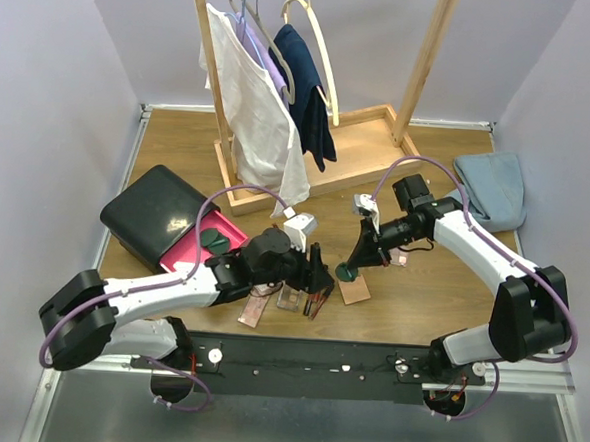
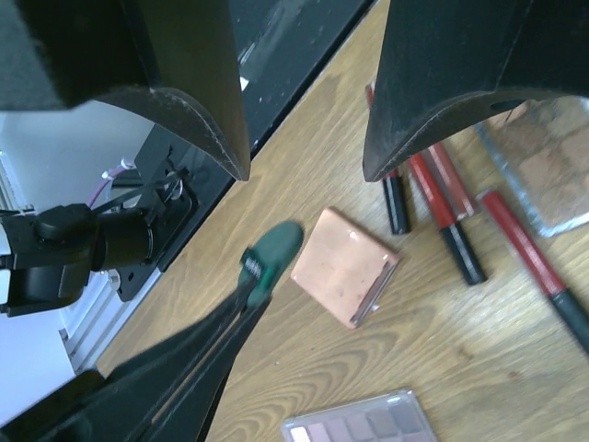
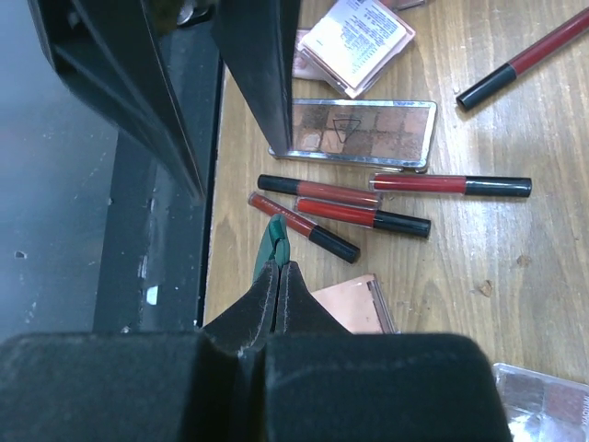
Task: Organize the makeup
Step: Pick up the makeup tool from the corner of the board.
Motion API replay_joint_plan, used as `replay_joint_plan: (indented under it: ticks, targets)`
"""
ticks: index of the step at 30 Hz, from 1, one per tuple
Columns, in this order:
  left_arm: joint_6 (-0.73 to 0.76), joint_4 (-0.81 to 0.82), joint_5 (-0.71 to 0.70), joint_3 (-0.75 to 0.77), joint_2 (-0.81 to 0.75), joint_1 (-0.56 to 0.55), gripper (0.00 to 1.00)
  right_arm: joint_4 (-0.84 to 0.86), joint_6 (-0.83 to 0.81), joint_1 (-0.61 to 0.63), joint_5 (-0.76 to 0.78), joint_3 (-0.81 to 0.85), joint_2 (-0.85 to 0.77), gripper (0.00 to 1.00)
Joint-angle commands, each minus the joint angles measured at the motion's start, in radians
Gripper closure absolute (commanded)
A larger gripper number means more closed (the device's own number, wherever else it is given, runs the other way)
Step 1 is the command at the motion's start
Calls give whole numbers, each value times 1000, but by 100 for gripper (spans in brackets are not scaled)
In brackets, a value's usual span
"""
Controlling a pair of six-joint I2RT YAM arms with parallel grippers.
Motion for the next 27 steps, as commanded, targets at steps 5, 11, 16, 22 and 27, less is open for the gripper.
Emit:
replay_joint_plan:
  ticks: [5, 11, 16, 22, 27]
  targets:
    - [42, 82, -20, 116, 145, -35, 45, -60, -56, -10, -56, 4, 13, 99]
    - [62, 67, 7, 162, 206, -35, 69, -71, -72, -12, -59, 4, 14, 99]
    - [68, 34, -9, 171, 202, -35, 100, -64, -64, -13, -48, 4, 11, 92]
    - [96, -122, -100, 160, 121, -35, 100, 61, 26, -16, 1, -37, -45, 0]
    - [99, -311, -219, 139, -37, -35, 100, 193, 147, -22, 106, -94, -146, 0]
